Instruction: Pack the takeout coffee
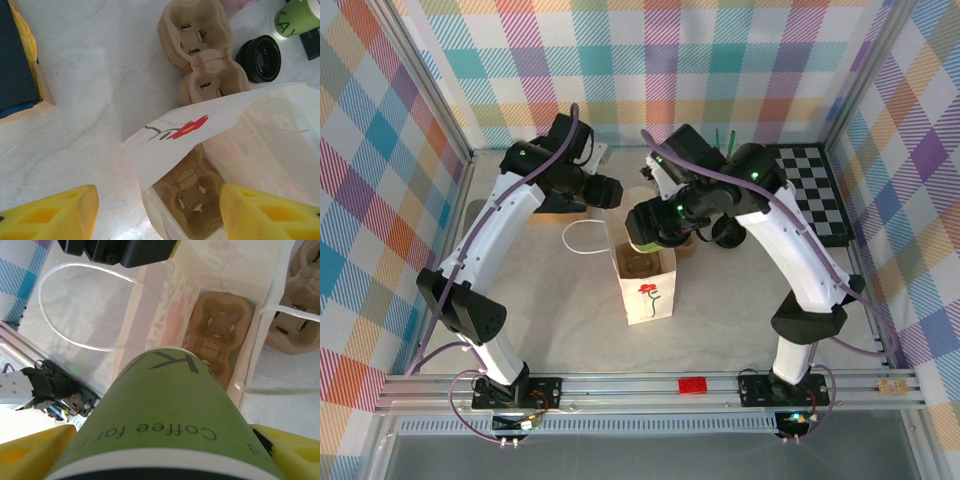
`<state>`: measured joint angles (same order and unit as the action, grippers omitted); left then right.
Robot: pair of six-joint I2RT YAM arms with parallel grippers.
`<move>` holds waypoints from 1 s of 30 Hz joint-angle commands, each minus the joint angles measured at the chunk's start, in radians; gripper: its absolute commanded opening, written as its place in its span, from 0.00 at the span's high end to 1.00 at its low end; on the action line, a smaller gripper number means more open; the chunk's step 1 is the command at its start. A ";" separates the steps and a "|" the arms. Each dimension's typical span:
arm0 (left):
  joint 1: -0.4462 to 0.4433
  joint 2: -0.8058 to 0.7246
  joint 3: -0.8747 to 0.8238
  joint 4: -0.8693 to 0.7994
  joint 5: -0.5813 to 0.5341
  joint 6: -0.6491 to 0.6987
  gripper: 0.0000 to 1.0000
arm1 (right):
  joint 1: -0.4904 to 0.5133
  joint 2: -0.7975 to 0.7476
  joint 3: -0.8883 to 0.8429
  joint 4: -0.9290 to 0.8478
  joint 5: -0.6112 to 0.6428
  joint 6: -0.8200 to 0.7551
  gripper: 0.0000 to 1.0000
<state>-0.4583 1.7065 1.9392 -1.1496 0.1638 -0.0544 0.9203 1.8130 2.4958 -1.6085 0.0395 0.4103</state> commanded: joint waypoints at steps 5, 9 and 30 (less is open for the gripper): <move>-0.026 -0.005 -0.044 0.003 -0.031 0.004 0.44 | 0.064 0.068 0.072 -0.056 0.129 0.051 0.49; -0.035 -0.026 -0.064 0.011 -0.046 -0.013 0.52 | 0.087 0.095 0.077 -0.075 0.186 0.063 0.49; -0.134 -0.188 -0.168 -0.007 -0.121 -0.119 0.66 | 0.117 0.192 0.014 -0.127 0.313 0.092 0.49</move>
<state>-0.5774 1.5562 1.7882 -1.1465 0.0563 -0.1471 1.0321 2.0060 2.5301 -1.6089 0.3145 0.4850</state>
